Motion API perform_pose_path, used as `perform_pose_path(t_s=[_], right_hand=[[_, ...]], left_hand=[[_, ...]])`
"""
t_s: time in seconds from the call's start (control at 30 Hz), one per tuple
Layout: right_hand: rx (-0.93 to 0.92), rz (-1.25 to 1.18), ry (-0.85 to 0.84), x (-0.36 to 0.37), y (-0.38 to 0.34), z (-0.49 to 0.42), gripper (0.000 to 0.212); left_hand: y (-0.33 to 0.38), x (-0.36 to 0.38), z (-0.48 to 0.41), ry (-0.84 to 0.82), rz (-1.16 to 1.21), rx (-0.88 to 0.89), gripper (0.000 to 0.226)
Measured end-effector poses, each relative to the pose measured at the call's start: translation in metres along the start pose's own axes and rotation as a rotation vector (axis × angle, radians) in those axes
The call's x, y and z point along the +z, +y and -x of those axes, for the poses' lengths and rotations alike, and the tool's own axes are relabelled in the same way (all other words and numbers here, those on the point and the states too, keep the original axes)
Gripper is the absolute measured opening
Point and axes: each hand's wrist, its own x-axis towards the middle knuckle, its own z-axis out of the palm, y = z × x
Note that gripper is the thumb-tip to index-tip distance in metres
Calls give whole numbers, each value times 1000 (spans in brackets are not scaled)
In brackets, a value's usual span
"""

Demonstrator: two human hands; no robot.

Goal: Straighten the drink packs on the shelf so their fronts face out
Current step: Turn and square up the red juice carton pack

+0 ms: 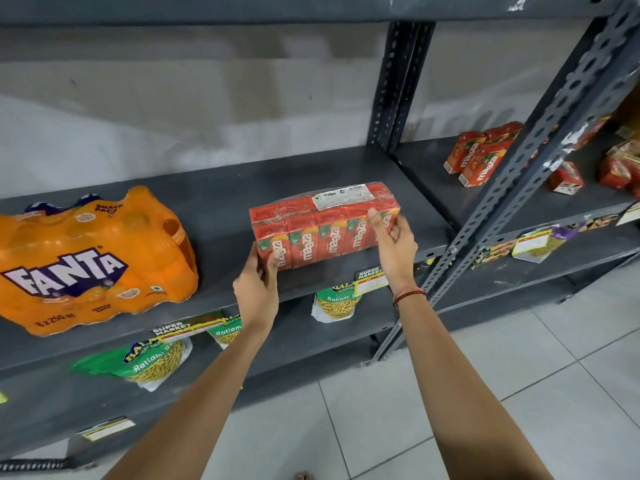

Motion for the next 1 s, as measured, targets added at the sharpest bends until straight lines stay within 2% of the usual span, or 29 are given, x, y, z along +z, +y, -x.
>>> perform_pose_path(t_s=[0.27, 0.57, 0.8, 1.0], right_hand=[[-10, -53, -26, -5, 7, 6, 50], [-51, -43, 2, -6, 13, -1, 58], [-79, -15, 2, -14, 16, -2, 71], [-60, 7, 23, -25, 16, -7, 70]], left_hand=[[1, -2, 8, -55, 23, -4, 58], [-3, 1, 7, -9, -69, 24, 52], [-2, 3, 8, -20, -83, 18, 52], [9, 12, 11, -25, -62, 8, 54]])
